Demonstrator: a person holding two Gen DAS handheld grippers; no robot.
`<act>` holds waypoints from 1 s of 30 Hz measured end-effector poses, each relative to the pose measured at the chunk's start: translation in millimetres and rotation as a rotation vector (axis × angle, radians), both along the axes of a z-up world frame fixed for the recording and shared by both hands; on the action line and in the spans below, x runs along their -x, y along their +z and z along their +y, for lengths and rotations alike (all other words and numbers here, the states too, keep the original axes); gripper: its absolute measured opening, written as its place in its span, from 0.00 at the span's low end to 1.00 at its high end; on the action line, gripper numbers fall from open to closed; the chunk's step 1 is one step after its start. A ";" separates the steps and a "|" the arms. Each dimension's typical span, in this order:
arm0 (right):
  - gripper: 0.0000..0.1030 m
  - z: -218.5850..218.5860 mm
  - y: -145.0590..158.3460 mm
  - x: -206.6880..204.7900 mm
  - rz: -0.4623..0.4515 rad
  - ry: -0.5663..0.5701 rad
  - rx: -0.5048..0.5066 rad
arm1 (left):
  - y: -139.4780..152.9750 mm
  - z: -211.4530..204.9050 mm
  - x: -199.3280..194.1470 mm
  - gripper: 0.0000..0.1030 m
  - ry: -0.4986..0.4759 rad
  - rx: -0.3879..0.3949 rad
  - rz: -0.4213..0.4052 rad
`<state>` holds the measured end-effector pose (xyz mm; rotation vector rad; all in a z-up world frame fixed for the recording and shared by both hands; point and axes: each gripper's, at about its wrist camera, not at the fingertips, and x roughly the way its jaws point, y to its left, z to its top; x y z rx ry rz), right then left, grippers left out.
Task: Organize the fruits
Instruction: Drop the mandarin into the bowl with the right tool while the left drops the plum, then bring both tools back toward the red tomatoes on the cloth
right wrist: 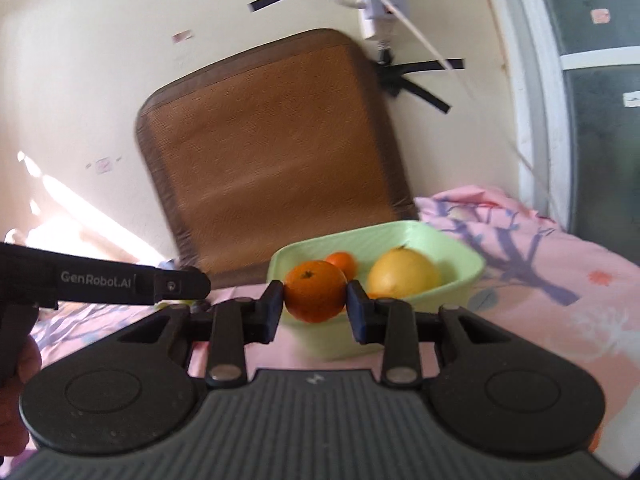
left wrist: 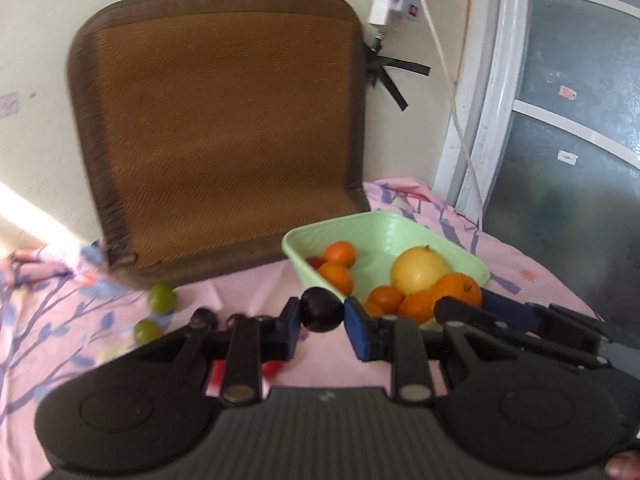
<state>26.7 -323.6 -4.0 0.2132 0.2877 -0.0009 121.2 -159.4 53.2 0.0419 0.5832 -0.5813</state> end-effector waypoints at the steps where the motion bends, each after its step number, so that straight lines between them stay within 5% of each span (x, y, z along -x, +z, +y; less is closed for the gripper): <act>1: 0.36 -5.7 0.6 -3.4 -0.001 -0.012 -0.001 | 0.3 -8.5 -4.5 0.24 -0.003 -0.003 0.001; 14: 0.43 -24.1 -15.1 -32.0 0.014 0.030 0.045 | -15.5 -50.0 -51.3 0.30 -0.030 0.018 0.127; 21: 0.45 -24.5 -7.8 -19.6 -0.045 -0.011 0.036 | -1.1 -27.8 -39.1 0.33 0.014 0.038 0.096; 30: 0.45 -10.3 -13.7 26.3 -0.027 -0.002 -0.033 | -2.6 18.2 11.6 0.33 0.131 -0.030 0.056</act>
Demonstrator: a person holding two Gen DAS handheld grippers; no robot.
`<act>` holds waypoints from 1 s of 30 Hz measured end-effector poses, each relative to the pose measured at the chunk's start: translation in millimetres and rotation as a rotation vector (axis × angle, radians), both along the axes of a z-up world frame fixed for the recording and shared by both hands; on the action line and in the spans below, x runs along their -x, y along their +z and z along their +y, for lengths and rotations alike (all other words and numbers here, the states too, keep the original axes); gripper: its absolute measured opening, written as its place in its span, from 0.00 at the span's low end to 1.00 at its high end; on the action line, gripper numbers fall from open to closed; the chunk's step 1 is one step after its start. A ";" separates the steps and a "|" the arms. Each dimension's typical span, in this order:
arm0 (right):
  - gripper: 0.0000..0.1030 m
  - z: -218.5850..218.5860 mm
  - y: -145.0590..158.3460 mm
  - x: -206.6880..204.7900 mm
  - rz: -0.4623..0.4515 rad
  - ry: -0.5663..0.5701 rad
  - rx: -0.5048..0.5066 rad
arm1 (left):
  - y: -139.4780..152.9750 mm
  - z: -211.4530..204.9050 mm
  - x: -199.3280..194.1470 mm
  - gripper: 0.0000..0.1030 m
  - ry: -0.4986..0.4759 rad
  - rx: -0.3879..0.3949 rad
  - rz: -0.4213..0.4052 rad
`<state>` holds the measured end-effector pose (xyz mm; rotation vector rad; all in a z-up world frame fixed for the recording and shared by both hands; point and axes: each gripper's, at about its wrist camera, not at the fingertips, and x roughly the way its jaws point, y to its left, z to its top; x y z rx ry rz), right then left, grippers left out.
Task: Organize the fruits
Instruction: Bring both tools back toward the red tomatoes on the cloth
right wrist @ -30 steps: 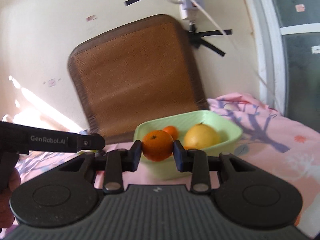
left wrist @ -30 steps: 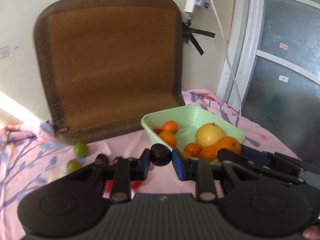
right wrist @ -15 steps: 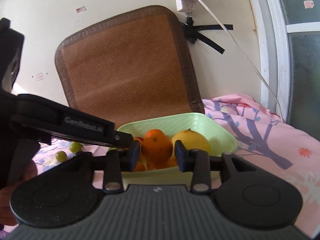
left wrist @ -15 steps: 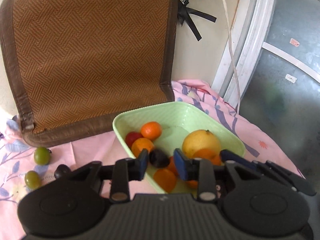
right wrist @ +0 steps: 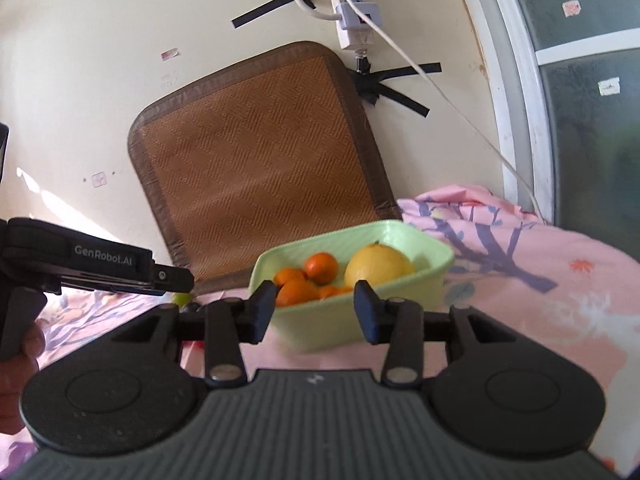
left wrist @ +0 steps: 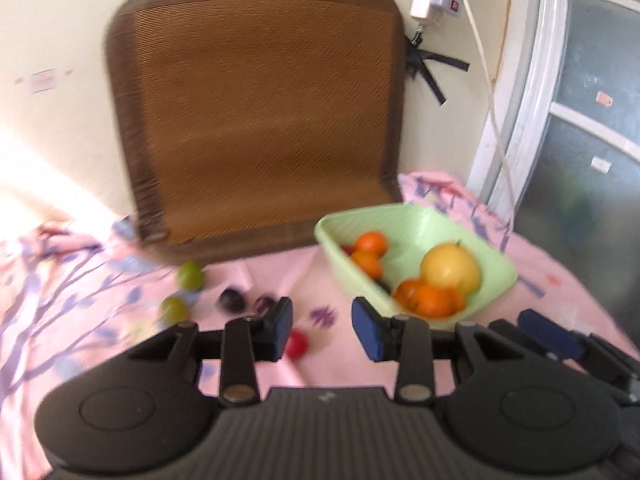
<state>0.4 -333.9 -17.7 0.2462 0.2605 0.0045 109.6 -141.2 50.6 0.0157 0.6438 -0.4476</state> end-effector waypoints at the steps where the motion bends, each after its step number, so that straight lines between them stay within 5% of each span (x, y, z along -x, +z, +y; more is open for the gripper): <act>1: 0.45 3.7 -1.6 3.0 0.009 0.012 -0.003 | -2.4 5.2 6.1 0.33 0.010 -0.007 0.001; 13: 0.45 45.9 -15.0 17.4 0.113 0.107 -0.048 | -28.6 60.3 49.2 0.33 0.128 -0.079 0.003; 30: 0.45 68.8 -14.6 11.7 0.149 0.149 -0.026 | -40.4 101.7 42.6 0.33 0.233 -0.099 -0.006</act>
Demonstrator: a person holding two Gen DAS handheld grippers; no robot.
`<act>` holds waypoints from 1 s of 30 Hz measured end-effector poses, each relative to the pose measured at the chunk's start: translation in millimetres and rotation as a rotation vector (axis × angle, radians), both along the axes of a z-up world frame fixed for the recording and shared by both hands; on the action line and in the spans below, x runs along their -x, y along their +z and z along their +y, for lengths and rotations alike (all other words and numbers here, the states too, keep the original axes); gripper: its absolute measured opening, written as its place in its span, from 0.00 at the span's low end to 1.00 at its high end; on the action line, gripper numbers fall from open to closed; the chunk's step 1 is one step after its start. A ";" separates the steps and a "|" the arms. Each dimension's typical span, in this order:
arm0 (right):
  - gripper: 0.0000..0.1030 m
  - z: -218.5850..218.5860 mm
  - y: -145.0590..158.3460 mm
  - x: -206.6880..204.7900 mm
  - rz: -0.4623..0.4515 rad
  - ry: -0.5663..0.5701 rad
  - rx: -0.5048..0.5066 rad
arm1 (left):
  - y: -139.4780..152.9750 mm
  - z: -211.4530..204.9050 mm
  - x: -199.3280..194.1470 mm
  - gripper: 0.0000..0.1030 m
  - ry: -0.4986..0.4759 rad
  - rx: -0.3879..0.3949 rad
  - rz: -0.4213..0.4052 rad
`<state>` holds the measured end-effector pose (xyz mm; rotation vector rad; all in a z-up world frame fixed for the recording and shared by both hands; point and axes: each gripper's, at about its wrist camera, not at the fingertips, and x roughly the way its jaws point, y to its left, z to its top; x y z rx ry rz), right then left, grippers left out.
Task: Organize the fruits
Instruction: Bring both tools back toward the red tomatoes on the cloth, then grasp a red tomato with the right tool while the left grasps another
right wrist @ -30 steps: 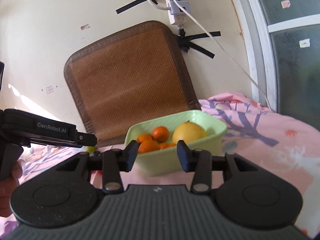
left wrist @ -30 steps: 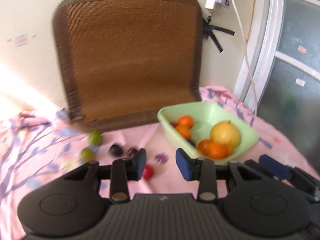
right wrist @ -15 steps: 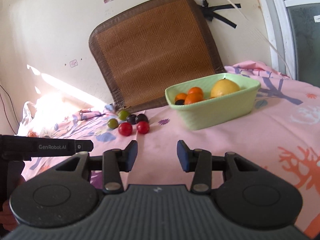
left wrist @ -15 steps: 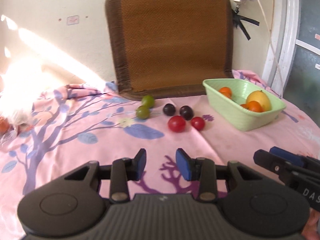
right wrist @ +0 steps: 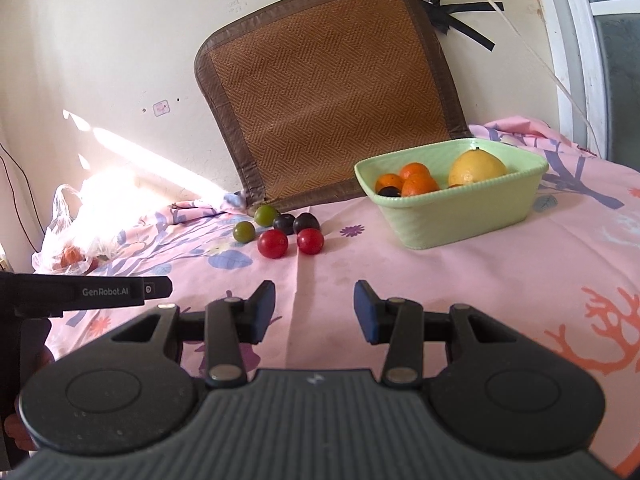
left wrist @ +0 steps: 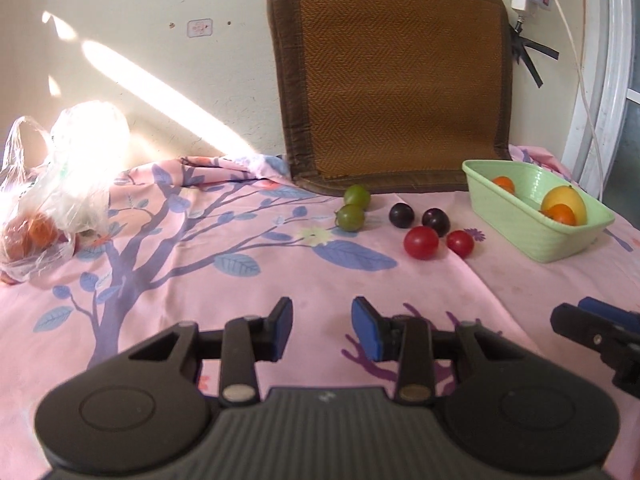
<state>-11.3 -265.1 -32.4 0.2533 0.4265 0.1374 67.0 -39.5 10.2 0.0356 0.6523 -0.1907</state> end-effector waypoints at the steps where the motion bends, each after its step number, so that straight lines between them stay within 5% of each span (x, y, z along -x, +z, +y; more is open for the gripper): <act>1: 0.45 0.8 0.2 -0.6 0.000 0.002 0.001 | -0.8 2.2 -1.6 0.33 0.004 0.000 0.000; 18: 0.35 18.1 16.9 -51.2 -0.021 0.067 0.072 | 10.4 27.4 -54.7 0.33 -0.040 0.060 -0.013; 23: 0.35 18.4 12.0 -76.4 0.023 0.091 0.119 | 8.7 11.0 -68.3 0.33 -0.158 0.081 0.005; 30: 0.36 21.5 2.6 -103.7 0.102 0.122 0.180 | 0.0 -14.3 -80.8 0.33 -0.303 0.242 0.075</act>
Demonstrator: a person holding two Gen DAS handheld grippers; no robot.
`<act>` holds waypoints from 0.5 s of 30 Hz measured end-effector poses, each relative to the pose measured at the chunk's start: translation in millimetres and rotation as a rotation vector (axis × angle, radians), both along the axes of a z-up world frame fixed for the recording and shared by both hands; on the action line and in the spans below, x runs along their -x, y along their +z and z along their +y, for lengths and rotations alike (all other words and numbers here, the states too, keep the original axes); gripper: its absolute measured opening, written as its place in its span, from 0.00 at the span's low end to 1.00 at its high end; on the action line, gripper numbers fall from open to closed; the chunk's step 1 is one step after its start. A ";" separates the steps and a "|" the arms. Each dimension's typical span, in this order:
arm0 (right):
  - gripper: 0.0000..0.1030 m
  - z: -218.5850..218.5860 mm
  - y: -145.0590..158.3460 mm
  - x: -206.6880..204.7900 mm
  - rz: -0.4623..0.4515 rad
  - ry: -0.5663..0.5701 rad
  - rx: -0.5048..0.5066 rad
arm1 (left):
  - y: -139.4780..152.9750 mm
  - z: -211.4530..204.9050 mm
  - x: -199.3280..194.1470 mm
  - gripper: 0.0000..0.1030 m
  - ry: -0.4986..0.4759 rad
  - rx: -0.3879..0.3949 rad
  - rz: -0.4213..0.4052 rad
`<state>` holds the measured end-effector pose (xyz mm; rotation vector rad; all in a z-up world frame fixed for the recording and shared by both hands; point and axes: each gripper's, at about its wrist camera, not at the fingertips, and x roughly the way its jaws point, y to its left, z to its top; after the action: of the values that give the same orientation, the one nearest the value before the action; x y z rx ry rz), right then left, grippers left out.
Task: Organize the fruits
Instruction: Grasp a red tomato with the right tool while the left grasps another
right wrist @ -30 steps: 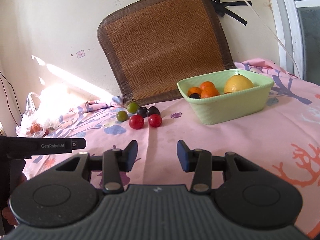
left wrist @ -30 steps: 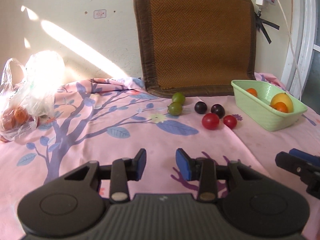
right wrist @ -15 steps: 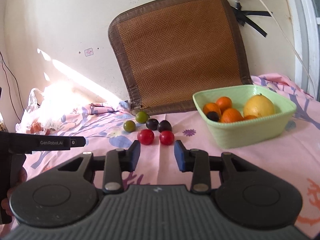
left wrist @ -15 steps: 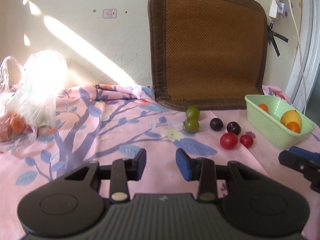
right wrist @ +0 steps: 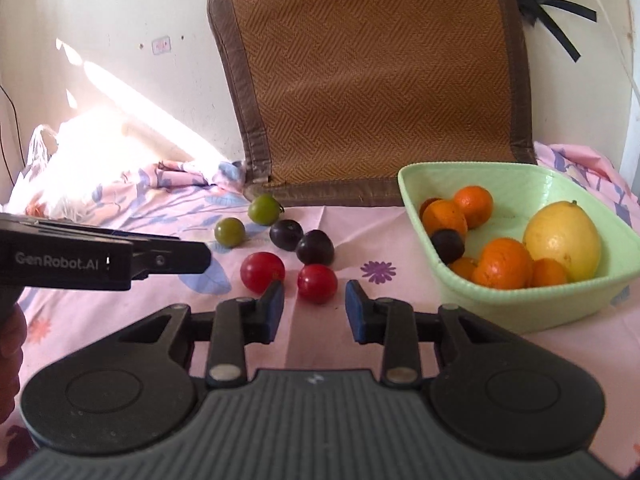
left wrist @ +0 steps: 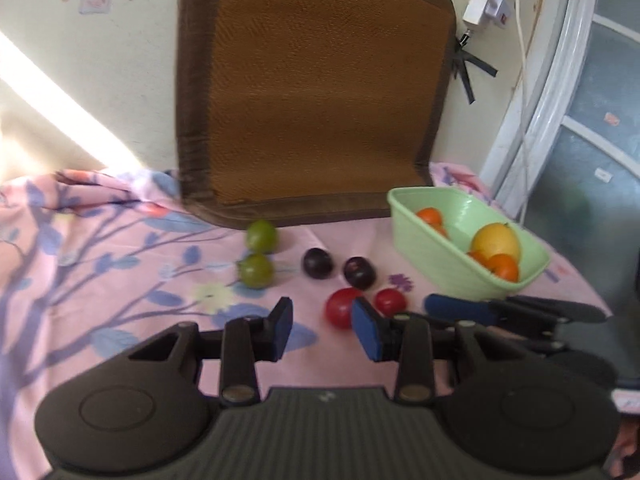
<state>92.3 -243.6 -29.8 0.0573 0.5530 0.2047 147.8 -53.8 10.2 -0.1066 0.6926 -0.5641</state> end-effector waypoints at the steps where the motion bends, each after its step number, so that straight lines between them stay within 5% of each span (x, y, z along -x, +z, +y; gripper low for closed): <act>1: 0.36 0.9 -0.4 -3.0 0.003 0.001 0.004 | -0.8 -1.5 -2.4 0.33 -0.008 0.017 0.010; 6: 0.35 4.7 -4.3 -21.2 0.060 0.017 0.009 | -3.0 -10.0 -6.8 0.33 -0.020 0.019 0.012; 7: 0.29 3.0 -5.3 -23.5 0.077 0.016 -0.003 | -3.4 -10.5 -7.3 0.33 -0.021 0.020 0.016; 15: 0.26 -17.1 0.8 18.4 0.005 -0.036 -0.058 | -10.3 -34.2 -5.8 0.43 -0.006 -0.089 -0.022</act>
<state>73.9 -260.7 -29.0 0.1245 0.5508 0.1855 153.6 -88.0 -0.1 -0.0151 0.6957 -0.5391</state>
